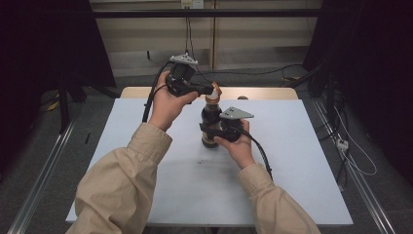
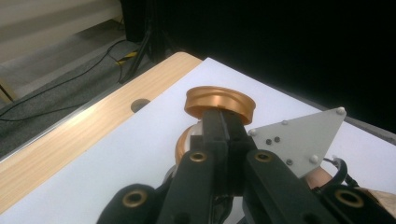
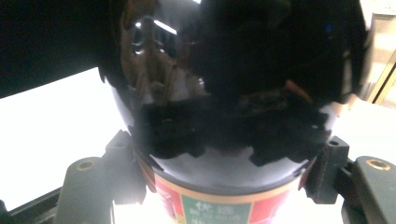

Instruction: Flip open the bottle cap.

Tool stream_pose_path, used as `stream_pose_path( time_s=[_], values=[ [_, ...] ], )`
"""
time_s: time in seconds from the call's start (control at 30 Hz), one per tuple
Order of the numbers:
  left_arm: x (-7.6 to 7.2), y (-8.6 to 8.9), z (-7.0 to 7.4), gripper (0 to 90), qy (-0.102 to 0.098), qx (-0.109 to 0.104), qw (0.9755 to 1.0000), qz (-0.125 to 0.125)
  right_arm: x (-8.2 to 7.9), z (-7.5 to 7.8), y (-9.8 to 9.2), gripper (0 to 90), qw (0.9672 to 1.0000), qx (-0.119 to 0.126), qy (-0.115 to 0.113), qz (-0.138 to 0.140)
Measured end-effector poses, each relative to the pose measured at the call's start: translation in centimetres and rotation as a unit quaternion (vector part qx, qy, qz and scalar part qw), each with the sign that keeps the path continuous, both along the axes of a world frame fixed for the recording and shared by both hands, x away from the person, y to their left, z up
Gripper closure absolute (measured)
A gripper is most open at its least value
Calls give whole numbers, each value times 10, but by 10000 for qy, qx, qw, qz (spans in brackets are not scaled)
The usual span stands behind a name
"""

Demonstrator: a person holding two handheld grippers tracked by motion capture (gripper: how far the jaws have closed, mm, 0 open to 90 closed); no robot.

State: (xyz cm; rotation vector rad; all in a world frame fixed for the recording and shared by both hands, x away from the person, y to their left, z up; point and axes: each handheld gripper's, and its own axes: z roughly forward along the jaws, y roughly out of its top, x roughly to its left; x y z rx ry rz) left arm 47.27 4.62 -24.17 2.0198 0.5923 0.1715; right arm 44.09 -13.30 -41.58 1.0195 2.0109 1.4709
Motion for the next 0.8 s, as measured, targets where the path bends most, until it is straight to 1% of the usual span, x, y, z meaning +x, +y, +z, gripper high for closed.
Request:
stream_pose_path(
  time_s=[0.03, 0.17, 0.33, 0.4, 0.47, 0.6, 0.67, 0.73, 0.8],
  values=[
    [0, 0, 0, 900, -10, 22, 10000, 4, 0, 0, 0, 305, 10000, -3, 0, 1],
    [0, -1, 1, 900, 16, -3, 10000, 9, 0, 0, 0, 304, 10000, -5, 5, 0],
    [0, -3, 4, 900, 0, -12, 10000, -35, 0, 0, 0, 304, 10000, -7, 10, -1],
    [0, -5, 5, 900, -26, 0, 10000, -24, 0, 0, 0, 303, 10000, -11, 6, -6],
    [0, -6, 6, 900, -15, 56, 10000, -33, 0, 0, 0, 304, 10000, -5, 9, -9],
    [1, -5, 5, 900, -19, 19, 10000, -1, 0, 0, 0, 303, 10000, 1, -10, -9],
    [1, -3, 6, 900, -20, 57, 10000, -7, 0, 0, 0, 303, 10000, 5, 10, -16],
    [0, -2, 6, 900, -22, 20, 10000, 1, 0, 0, 0, 303, 10000, -3, 20, -23],
    [-1, -1, 7, 900, -20, 25, 10000, -37, 0, 0, 1, 302, 10000, 2, 16, -43]
  ],
)
